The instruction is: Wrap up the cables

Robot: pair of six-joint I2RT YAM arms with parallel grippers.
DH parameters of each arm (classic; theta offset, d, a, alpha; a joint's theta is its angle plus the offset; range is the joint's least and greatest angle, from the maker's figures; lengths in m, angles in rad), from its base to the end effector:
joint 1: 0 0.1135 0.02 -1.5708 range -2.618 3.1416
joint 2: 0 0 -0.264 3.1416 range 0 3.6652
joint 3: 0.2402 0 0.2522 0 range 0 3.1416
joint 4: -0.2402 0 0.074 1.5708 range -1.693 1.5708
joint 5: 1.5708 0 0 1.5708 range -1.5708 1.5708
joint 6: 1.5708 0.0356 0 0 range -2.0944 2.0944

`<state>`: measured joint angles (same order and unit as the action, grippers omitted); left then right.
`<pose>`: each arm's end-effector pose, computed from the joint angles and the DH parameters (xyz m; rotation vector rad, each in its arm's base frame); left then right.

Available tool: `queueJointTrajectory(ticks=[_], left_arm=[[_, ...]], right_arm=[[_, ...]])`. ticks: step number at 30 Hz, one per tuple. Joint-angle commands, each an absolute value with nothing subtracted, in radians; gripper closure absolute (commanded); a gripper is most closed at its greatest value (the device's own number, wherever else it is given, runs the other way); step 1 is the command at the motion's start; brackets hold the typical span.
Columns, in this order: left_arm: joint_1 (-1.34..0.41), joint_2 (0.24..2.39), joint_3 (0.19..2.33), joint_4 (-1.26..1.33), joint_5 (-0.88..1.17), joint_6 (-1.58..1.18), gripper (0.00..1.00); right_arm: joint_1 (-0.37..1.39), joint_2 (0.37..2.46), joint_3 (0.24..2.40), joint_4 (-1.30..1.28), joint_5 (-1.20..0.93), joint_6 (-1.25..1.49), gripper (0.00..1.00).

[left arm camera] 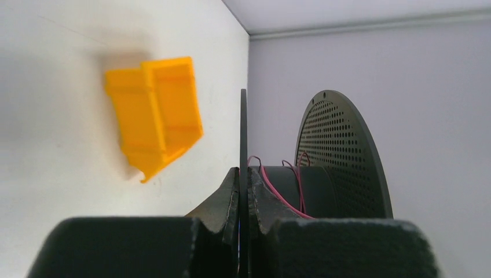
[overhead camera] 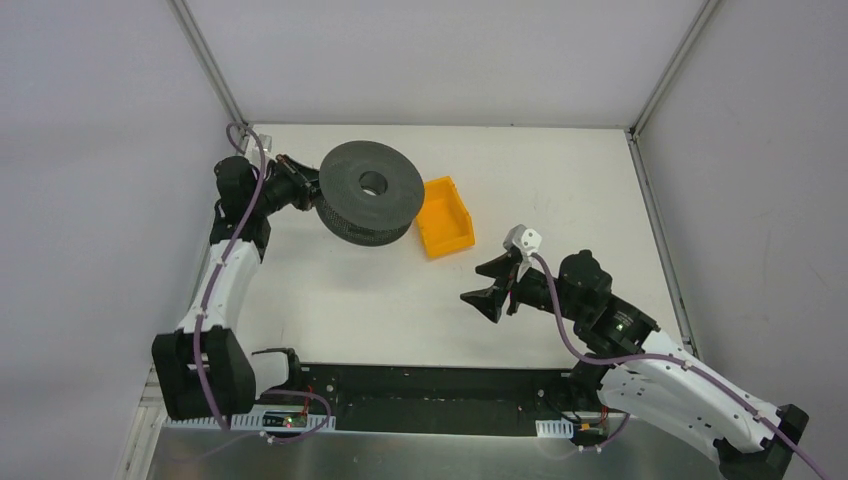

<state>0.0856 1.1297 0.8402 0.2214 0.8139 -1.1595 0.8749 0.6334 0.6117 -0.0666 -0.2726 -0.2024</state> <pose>0.2587 -0.0038 0.3331 -0.4365 1.7855 -1.4462 0.0960 0.1299 0.3149 -1.0523 1.3460 0.7315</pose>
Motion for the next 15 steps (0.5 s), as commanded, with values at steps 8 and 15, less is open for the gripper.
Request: queueJointTrajectory(ticks=[8, 15], left_arm=[[0.189, 1.468, 0.978, 0.177, 0.870, -1.030, 1.00], [0.195, 1.676, 1.075, 0.117, 0.851, -0.926, 1.00]], right_arm=[[0.874, 0.625, 0.615, -0.020, -0.106, -0.077, 0.01], [0.874, 0.619, 0.600, -0.024, -0.069, -0.101, 0.01]])
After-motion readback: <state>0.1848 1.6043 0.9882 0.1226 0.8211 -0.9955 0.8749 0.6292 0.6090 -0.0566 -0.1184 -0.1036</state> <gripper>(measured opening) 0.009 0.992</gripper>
